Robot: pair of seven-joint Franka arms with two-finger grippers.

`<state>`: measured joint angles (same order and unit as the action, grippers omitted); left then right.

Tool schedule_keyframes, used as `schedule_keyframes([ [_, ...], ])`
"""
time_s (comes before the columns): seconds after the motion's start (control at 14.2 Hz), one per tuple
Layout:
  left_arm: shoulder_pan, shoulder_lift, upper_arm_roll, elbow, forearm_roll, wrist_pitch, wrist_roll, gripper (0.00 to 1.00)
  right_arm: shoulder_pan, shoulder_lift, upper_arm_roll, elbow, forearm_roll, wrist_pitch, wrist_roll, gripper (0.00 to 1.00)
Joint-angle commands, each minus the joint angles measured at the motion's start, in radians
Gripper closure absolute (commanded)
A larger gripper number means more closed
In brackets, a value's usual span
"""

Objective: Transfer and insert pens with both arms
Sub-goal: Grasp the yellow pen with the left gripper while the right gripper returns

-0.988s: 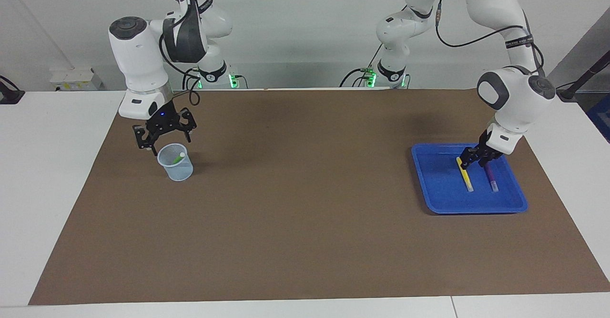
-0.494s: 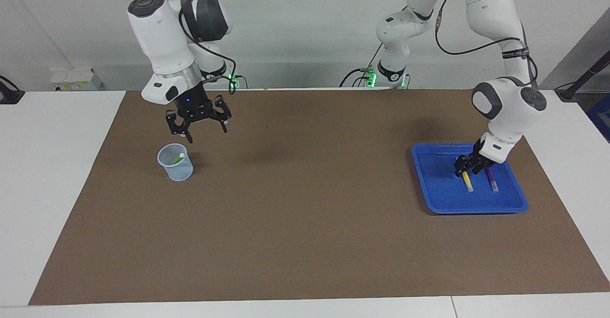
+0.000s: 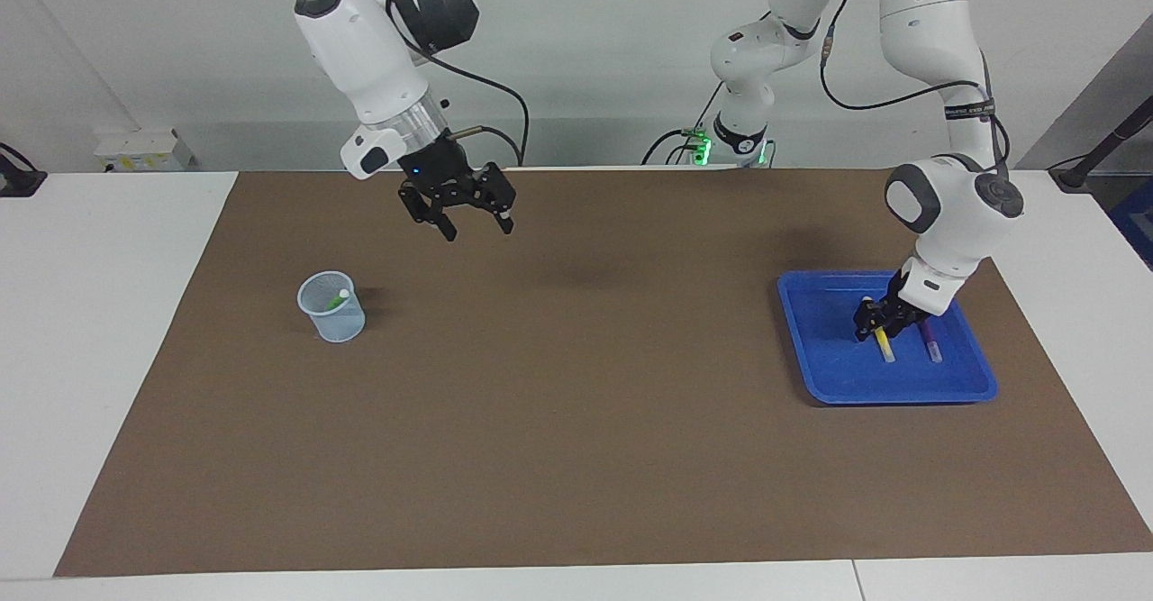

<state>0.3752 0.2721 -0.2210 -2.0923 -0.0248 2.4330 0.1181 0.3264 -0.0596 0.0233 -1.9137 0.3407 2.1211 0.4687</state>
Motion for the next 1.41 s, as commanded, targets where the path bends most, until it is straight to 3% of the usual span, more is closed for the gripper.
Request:
schedule_keyframes([
  [0.0,-0.002,0.019,0.003,0.034,0.036,-0.008,0.003,0.42,0.025,0.006,-0.002,0.001,0.102,0.025,0.1,0.0],
  [0.14,-0.002,0.021,0.002,0.035,0.036,-0.008,0.003,0.51,0.031,0.007,-0.002,-0.002,0.152,0.043,0.136,0.0],
  [0.28,-0.004,0.021,0.002,0.028,0.036,0.003,0.002,0.83,0.098,0.009,0.0,-0.024,0.158,0.103,0.151,0.0],
  [0.56,-0.005,0.021,0.003,0.018,0.036,0.024,0.005,1.0,0.186,0.001,0.001,-0.054,0.241,0.225,0.295,0.0],
  [0.71,-0.004,0.021,0.002,0.018,0.036,0.02,0.003,1.0,0.197,0.009,0.003,-0.059,0.247,0.321,0.347,0.0],
  [0.92,-0.007,0.021,0.002,0.047,0.034,-0.032,-0.015,1.0,0.195,0.009,0.003,-0.057,0.25,0.316,0.352,0.0],
  [1.34,-0.059,-0.008,-0.003,0.185,0.034,-0.285,-0.196,1.0,0.194,0.011,0.004,-0.05,0.256,0.28,0.32,0.0],
])
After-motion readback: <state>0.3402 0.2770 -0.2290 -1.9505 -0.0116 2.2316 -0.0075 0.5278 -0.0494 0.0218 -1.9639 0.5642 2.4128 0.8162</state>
